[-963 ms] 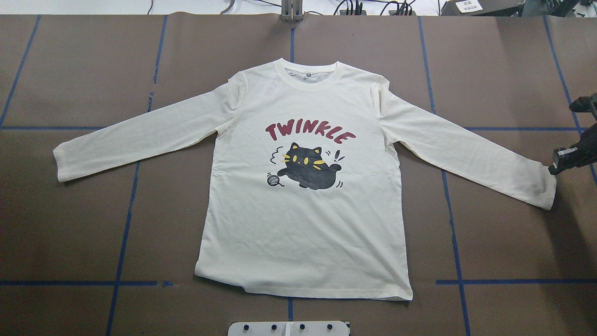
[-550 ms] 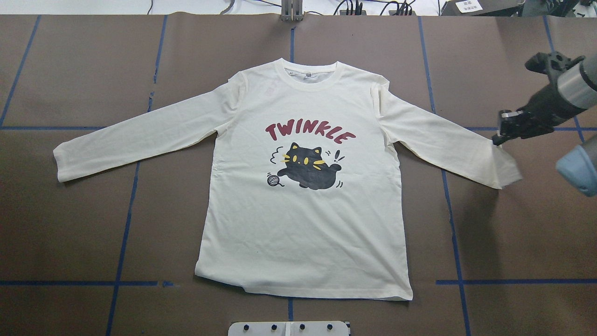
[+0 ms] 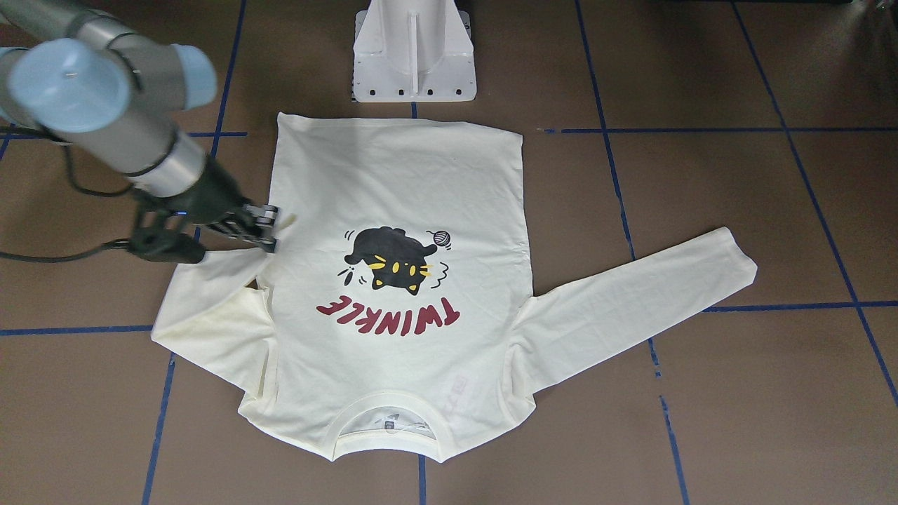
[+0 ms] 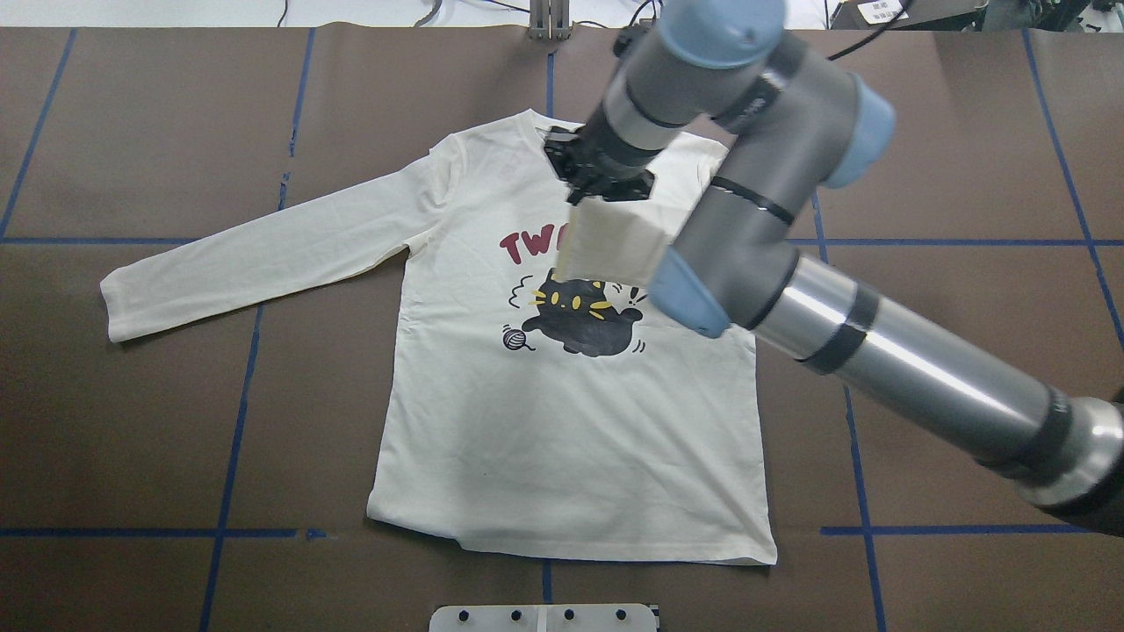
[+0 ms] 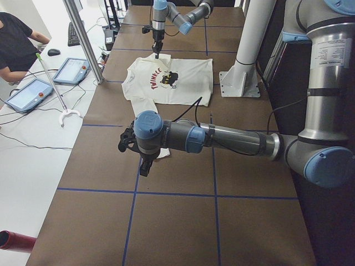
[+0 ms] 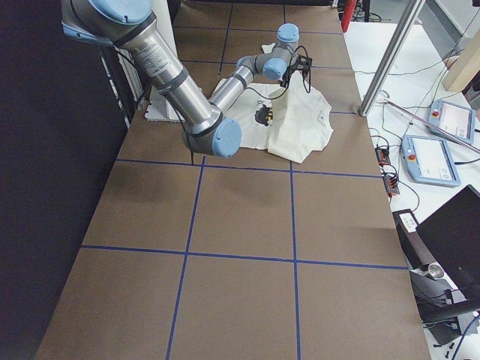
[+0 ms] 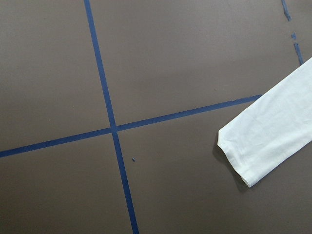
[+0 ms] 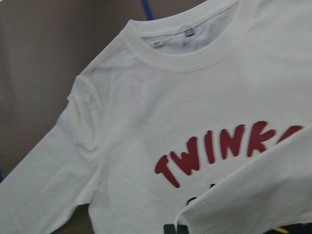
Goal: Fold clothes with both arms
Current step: 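Grasp the sleeve cuff with the right gripper and fold it across the chest, then release the sleeve and withdraw the right gripper while the left gripper approaches the other cuff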
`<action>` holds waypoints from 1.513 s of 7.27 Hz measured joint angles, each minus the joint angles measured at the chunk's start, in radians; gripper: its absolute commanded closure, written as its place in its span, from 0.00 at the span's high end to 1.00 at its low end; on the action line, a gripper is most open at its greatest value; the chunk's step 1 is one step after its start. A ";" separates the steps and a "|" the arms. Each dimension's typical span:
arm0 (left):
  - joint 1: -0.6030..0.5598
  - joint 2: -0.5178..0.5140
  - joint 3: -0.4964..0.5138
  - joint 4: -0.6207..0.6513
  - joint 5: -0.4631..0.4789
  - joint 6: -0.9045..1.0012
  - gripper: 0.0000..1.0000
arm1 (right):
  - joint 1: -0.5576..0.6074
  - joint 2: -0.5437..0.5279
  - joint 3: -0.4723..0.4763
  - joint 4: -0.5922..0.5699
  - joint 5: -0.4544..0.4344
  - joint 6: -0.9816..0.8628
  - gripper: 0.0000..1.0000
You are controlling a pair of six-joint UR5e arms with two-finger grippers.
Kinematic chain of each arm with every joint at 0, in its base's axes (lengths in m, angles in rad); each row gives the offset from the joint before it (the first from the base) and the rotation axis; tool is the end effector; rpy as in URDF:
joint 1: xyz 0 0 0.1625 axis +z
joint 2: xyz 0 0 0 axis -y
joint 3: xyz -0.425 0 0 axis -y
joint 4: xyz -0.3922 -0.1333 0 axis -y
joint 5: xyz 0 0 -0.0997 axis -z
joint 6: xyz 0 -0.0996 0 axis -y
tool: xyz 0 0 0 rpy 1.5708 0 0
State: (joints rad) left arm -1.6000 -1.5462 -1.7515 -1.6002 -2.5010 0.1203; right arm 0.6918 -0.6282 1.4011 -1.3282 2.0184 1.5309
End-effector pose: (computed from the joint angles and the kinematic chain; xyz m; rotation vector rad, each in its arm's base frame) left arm -0.0676 -0.4842 0.5665 0.2409 0.9129 0.1705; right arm -0.5227 -0.5501 0.1010 -0.0243 -1.0819 0.3604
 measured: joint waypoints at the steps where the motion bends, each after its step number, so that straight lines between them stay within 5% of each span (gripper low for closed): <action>1: 0.000 0.000 0.001 -0.007 -0.011 0.001 1.00 | -0.080 0.138 -0.141 0.028 -0.109 0.035 0.00; 2: 0.001 0.000 0.001 -0.010 -0.021 0.002 1.00 | -0.145 0.204 -0.241 0.087 -0.204 0.047 0.99; 5: 0.034 0.000 0.000 -0.075 -0.027 -0.004 1.00 | -0.225 0.281 -0.397 0.181 -0.347 0.060 0.99; 7: 0.116 0.000 0.013 -0.107 -0.016 -0.117 1.00 | -0.175 0.267 -0.352 0.176 -0.292 0.092 0.99; 9: 0.260 -0.009 0.067 -0.227 0.056 -0.348 0.99 | -0.019 0.055 -0.106 0.144 -0.045 0.107 0.99; 11: 0.395 -0.059 0.183 -0.417 0.153 -0.615 0.91 | 0.148 -0.293 0.215 0.142 0.122 0.053 0.99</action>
State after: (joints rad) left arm -1.2054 -1.6049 -1.5689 -2.0173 -2.3483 -0.4947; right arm 0.8394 -0.9214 1.6156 -1.1860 2.1406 1.5834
